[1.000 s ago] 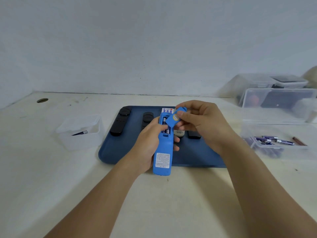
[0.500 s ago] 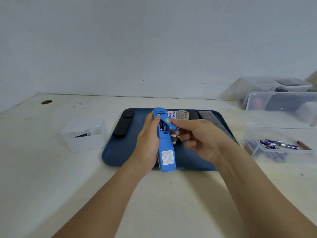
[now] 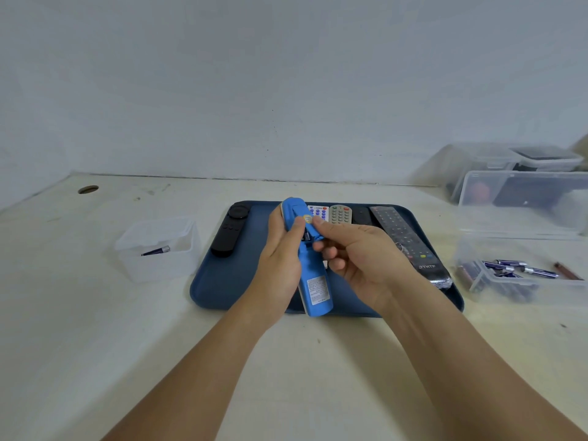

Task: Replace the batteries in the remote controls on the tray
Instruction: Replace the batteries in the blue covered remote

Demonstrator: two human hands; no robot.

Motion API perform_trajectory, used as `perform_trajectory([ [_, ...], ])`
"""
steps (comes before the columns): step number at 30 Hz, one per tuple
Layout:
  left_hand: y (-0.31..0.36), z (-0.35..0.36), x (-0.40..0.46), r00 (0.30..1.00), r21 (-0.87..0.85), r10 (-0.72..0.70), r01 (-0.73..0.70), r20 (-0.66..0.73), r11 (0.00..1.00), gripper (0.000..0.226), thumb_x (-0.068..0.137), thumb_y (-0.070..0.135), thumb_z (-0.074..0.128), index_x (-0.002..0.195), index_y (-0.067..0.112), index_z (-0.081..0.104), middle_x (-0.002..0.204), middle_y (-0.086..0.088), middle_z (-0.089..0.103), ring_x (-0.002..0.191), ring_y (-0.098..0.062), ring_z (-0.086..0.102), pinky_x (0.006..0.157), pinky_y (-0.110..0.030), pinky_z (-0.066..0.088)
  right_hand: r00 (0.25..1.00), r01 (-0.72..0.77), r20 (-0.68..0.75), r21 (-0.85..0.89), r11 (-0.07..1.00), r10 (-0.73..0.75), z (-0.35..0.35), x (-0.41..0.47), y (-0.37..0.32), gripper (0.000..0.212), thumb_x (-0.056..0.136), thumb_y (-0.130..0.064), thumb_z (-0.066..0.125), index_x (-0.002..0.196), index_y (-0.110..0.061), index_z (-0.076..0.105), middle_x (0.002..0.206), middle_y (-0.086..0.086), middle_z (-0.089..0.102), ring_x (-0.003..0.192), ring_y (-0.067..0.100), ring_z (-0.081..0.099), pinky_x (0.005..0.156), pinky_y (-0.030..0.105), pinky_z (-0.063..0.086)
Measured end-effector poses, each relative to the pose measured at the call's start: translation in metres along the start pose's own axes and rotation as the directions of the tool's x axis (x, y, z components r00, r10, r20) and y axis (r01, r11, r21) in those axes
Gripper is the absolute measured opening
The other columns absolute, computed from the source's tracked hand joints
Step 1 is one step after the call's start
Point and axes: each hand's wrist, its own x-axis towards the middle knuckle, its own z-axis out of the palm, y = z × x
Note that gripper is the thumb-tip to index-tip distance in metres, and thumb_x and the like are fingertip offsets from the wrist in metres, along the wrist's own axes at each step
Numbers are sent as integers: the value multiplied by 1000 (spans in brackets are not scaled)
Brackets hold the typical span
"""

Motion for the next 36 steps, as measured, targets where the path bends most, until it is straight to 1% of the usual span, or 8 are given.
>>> perform_trajectory([
  [3,0,-1,-1,998,100,45,-50,51,994,22,105,36,47,122,23,50,122,-12,64,104,-17,67,92,-32,56,1000,-2,24,-32,999,2,-3,-1,-3,16,88,-16,73,94,-1,74,63,6,62,46,5,47,39,13,40],
  [7,-1,-2,-3,980,212,137,-166,147,963,32,99,47,55,118,22,48,110,-7,62,98,-19,64,94,-42,55,996,79,68,-260,962,-63,-8,-2,-7,26,88,-24,74,86,1,71,61,8,59,45,9,46,39,17,40],
  [11,0,-3,-5,965,189,125,-171,231,967,25,102,41,49,124,28,49,102,-14,64,79,-20,65,69,-35,58,978,210,100,-536,818,-185,-14,1,-13,44,88,-34,73,54,-10,56,53,10,53,42,15,41,37,22,32],
  [14,4,-5,-7,964,193,91,-142,249,971,29,101,42,47,128,32,49,91,-6,67,72,-19,68,68,-31,57,976,219,107,-531,819,-192,-21,4,-14,53,82,-38,78,50,-20,39,53,7,44,49,17,37,40,23,27],
  [20,5,-5,-7,949,135,53,-99,310,986,42,90,37,60,130,28,49,89,7,68,79,-17,68,75,-35,59,973,173,214,-456,873,-82,-25,5,-12,40,81,-46,77,82,-12,55,75,17,45,54,17,34,50,28,22],
  [27,8,-8,-5,959,29,-70,65,274,997,29,102,19,54,131,23,55,77,-6,68,69,-21,67,71,-36,58,986,151,135,-429,890,-102,-22,11,-5,41,79,-47,80,85,-14,56,66,14,50,51,16,38,45,24,27],
  [31,8,-7,-4,959,-8,-61,65,278,998,32,103,14,52,134,20,54,94,-5,72,82,-20,70,78,-39,59,981,191,109,-462,866,-158,-19,12,-1,39,85,-47,73,83,-11,57,58,6,52,49,16,42,43,22,29],
  [36,19,-17,2,990,-85,61,-50,129,995,44,90,28,64,133,25,60,108,-2,73,95,-19,71,79,-34,57,938,308,287,-445,841,-192,-5,2,3,26,89,-37,71,101,-13,71,67,-6,54,57,14,46,45,22,31],
])
